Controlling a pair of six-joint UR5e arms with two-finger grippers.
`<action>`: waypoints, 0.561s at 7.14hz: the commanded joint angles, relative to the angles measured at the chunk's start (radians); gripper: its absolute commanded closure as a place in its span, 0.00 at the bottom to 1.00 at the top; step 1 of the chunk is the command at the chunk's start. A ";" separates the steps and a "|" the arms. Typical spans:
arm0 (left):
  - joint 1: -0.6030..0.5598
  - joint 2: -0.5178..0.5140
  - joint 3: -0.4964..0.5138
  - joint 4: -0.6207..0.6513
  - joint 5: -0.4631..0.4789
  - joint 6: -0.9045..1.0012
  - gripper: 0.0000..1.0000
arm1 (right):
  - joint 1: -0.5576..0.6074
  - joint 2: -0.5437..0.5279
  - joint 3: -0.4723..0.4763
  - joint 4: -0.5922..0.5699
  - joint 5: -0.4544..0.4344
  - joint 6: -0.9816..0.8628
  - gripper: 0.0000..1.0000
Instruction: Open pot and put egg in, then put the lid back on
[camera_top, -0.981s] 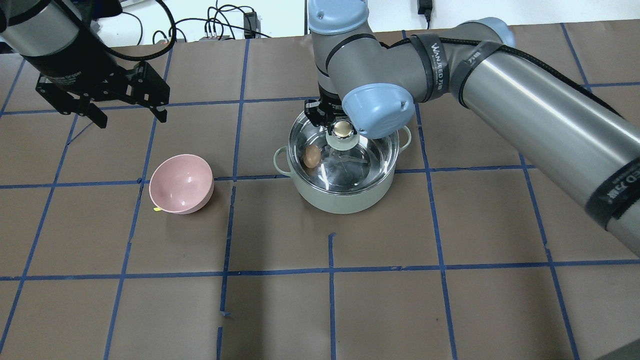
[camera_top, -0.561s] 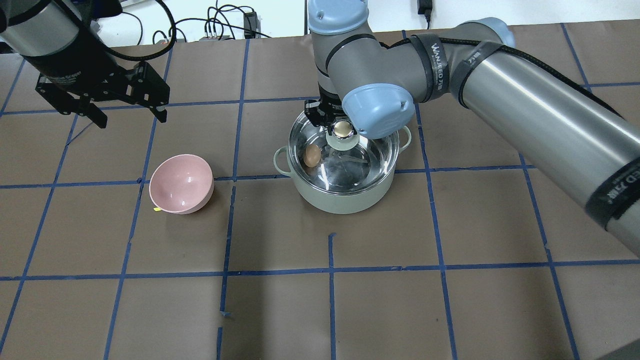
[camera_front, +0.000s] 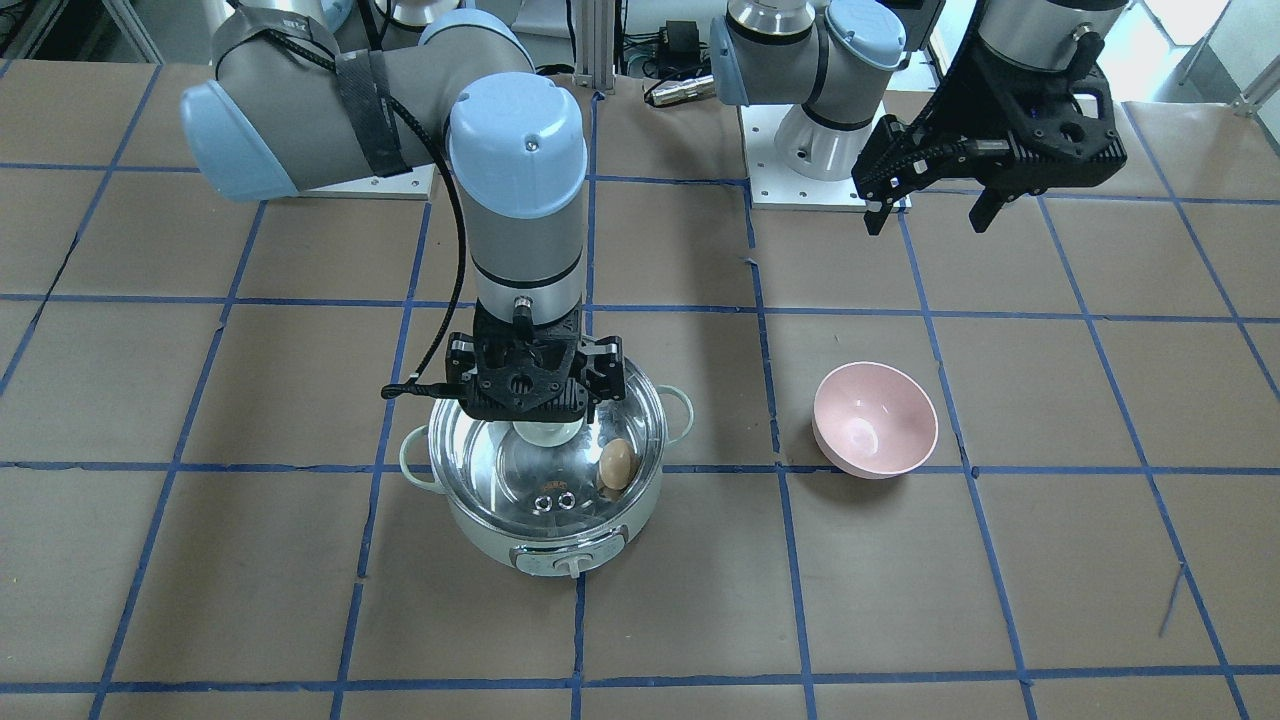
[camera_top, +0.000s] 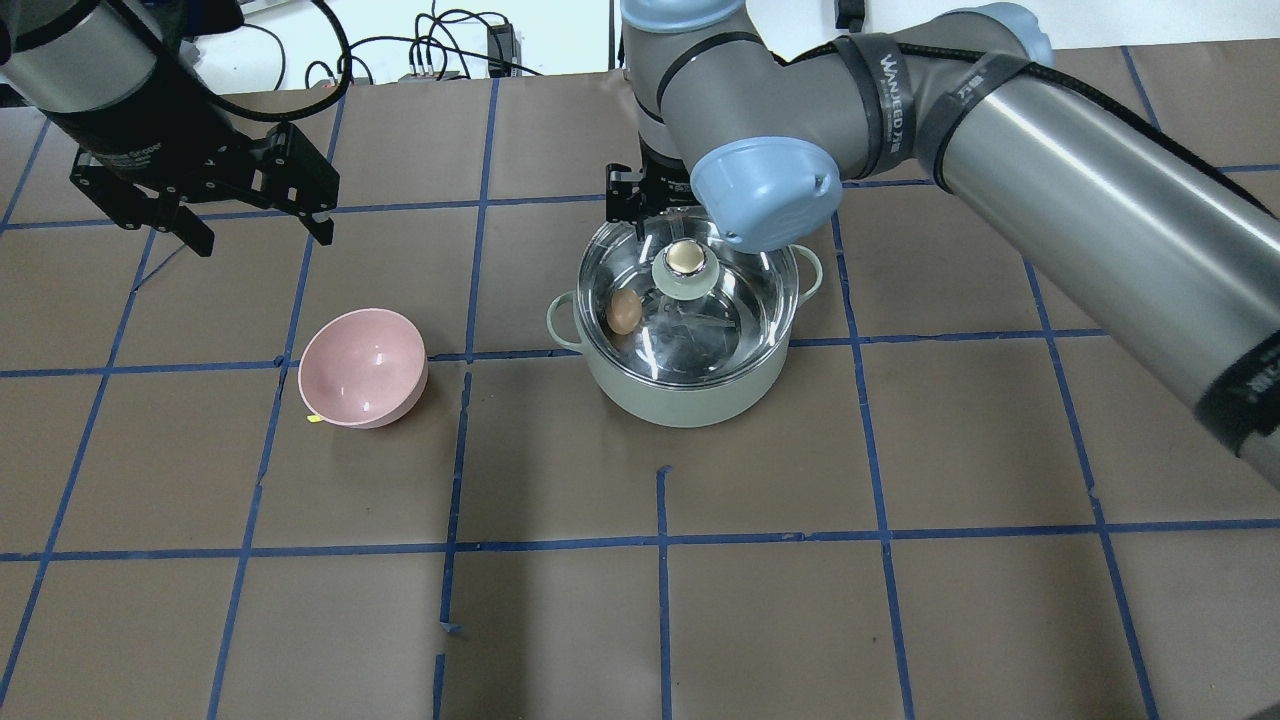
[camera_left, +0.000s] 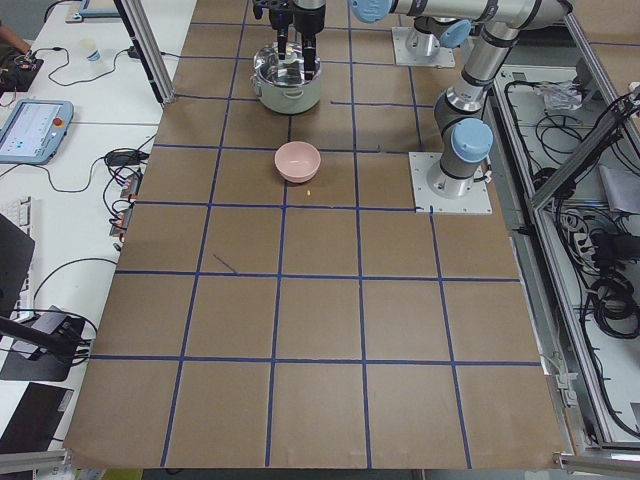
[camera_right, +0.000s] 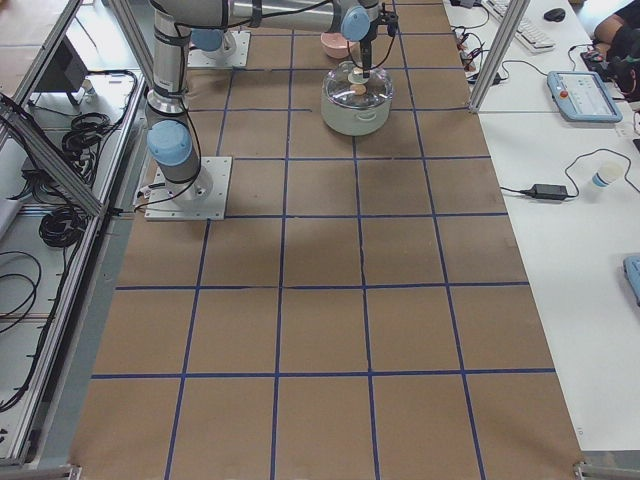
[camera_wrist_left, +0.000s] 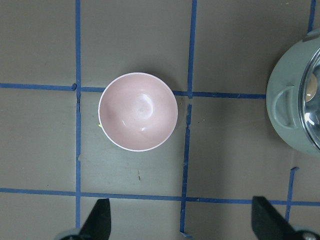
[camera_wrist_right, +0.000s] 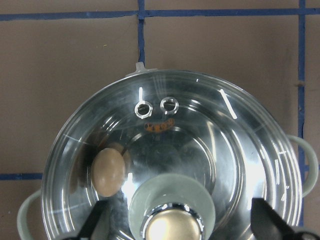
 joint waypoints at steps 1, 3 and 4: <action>0.000 0.001 0.000 0.000 0.001 0.000 0.00 | -0.088 -0.123 -0.014 0.170 0.039 -0.045 0.01; 0.000 0.001 0.000 0.000 0.001 0.000 0.00 | -0.231 -0.262 0.003 0.313 0.038 -0.142 0.01; 0.000 0.001 0.000 0.000 0.001 0.000 0.00 | -0.292 -0.294 0.004 0.310 0.041 -0.207 0.01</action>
